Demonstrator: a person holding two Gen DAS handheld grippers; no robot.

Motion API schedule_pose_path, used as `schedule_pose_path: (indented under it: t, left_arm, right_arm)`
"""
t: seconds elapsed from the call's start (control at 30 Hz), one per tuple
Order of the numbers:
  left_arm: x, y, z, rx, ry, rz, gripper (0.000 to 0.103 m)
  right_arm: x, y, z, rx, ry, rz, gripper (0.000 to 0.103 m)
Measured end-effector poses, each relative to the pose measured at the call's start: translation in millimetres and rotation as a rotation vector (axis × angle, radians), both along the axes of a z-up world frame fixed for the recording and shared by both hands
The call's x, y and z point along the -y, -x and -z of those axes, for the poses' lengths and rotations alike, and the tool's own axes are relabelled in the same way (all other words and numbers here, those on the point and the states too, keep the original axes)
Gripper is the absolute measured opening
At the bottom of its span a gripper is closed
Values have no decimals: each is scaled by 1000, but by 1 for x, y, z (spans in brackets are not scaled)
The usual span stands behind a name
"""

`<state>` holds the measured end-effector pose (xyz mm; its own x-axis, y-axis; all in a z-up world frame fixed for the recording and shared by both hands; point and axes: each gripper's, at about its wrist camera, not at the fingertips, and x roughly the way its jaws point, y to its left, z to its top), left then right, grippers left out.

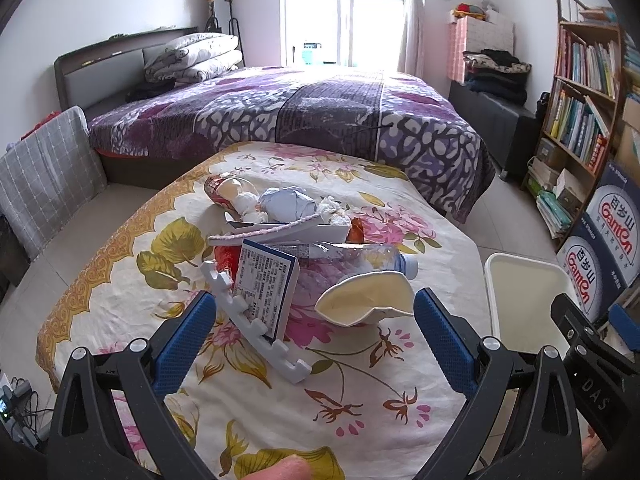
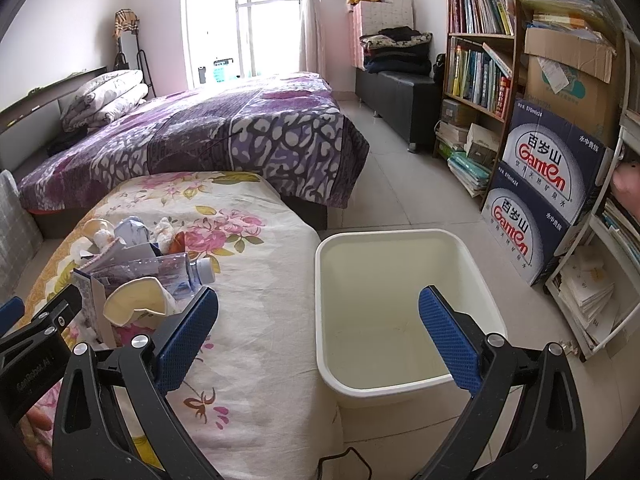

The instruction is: Collect trash

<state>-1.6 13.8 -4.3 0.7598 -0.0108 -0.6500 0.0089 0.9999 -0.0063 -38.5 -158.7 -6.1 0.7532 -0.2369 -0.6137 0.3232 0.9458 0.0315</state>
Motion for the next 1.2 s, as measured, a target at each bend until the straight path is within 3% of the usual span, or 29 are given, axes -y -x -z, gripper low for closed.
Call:
schedule_pose_path:
  t: [0.1, 0.17, 0.23, 0.27, 0.3, 0.33, 0.43, 0.63, 0.77, 0.87, 1.0, 1.03, 1.13, 1.2]
  left_arm:
    - [-4, -4, -6, -36, 20, 26, 96]
    - [-8, -17, -12, -43, 26, 33, 96]
    - [-12, -24, -20, -42, 24, 31, 96]
    - [-17, -34, -17, -125, 126, 24, 96]
    - [-22, -40, -20, -148, 148, 23, 96]
    - [-28, -49, -22, -175, 163, 22, 96]
    - [-53, -78, -19, -299, 211, -12, 96]
    - [-78, -115, 5, -448, 241, -11, 96]
    - [-90, -128, 23, -525, 333, -22, 96]
    - [-91, -129, 27, -500, 287, -13, 96]
    - [-72, -123, 30, -487, 170, 105, 96]
    - [-70, -124, 33, -474, 171, 116, 96]
    - [-63, -129, 44, -486, 162, 127, 96]
    - [-60, -135, 51, -498, 108, 120, 96]
  right_arm:
    - [-1, -6, 3, -73, -59, -9, 96]
    - [1, -15, -1, -216, -140, -21, 96]
    - [3, -22, -8, -261, -138, -33, 96]
    - [2, -27, -11, -265, -115, -38, 96]
    - [2, -31, -12, -284, -127, -51, 96]
    - [-1, -34, -11, -256, -90, -57, 96]
    - [-2, -48, -6, -315, -101, -89, 96]
    - [-1, -58, 12, -283, -256, -152, 96]
    - [-7, -68, 35, -355, -180, -184, 96]
    - [-18, -73, 45, -372, -126, -242, 96]
    - [-38, -77, 53, -378, -80, -338, 96]
    - [-42, -79, 53, -381, -68, -363, 96]
    - [-52, -82, 59, -375, -77, -401, 96]
    - [-57, -83, 62, -363, -99, -417, 96]
